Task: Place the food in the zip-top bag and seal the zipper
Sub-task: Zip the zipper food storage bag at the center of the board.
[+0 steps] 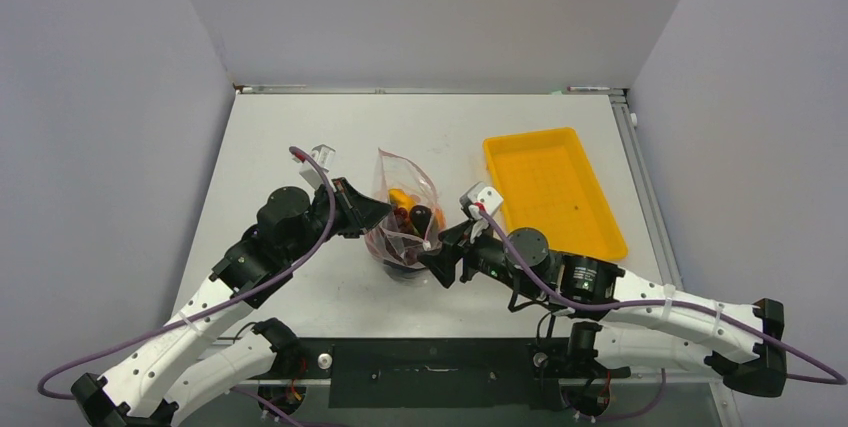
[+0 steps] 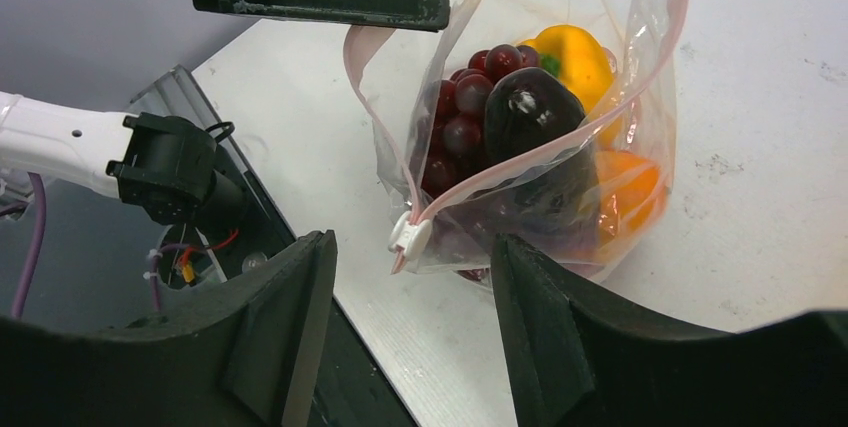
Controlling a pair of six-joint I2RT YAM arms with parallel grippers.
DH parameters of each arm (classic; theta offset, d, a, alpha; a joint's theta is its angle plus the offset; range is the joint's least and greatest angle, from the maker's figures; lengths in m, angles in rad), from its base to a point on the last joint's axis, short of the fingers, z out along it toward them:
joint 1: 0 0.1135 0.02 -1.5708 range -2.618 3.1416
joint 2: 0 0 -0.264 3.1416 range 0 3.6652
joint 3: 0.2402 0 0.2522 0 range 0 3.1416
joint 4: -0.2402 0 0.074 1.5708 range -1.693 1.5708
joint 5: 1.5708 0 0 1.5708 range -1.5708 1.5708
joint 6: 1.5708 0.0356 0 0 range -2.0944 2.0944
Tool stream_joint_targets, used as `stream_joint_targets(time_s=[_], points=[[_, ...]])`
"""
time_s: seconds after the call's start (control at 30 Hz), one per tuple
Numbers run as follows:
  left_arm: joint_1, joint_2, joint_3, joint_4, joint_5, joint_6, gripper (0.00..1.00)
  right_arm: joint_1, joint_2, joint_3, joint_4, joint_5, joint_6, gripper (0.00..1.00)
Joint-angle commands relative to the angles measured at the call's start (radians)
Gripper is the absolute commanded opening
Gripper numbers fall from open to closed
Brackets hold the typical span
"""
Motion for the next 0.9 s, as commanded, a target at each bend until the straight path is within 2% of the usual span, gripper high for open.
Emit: stream_joint_targets(time_s=[0.0, 0.2, 0.43, 0.57, 0.87], points=[[0.001, -0.012, 0.002, 0.068, -0.017, -0.011, 0.0, 0.062, 0.031, 0.009, 0.051, 0.126, -0.001, 0.58], [0.0, -0.012, 0.002, 0.067, -0.018, -0.013, 0.0, 0.178, 0.1, 0.053, 0.024, 0.32, -0.027, 0.55], [0.0, -0.01, 0.002, 0.067, -0.016, -0.012, 0.0, 0.277, 0.172, 0.1, -0.015, 0.541, -0.055, 0.42], [0.0, -0.013, 0.002, 0.065, -0.013, -0.012, 0.0, 0.309, 0.185, 0.114, -0.033, 0.654, -0.05, 0.39], [0.0, -0.018, 0.0, 0.062, -0.008, -0.011, 0.0, 0.314, 0.2, 0.117, -0.02, 0.722, -0.047, 0.36]])
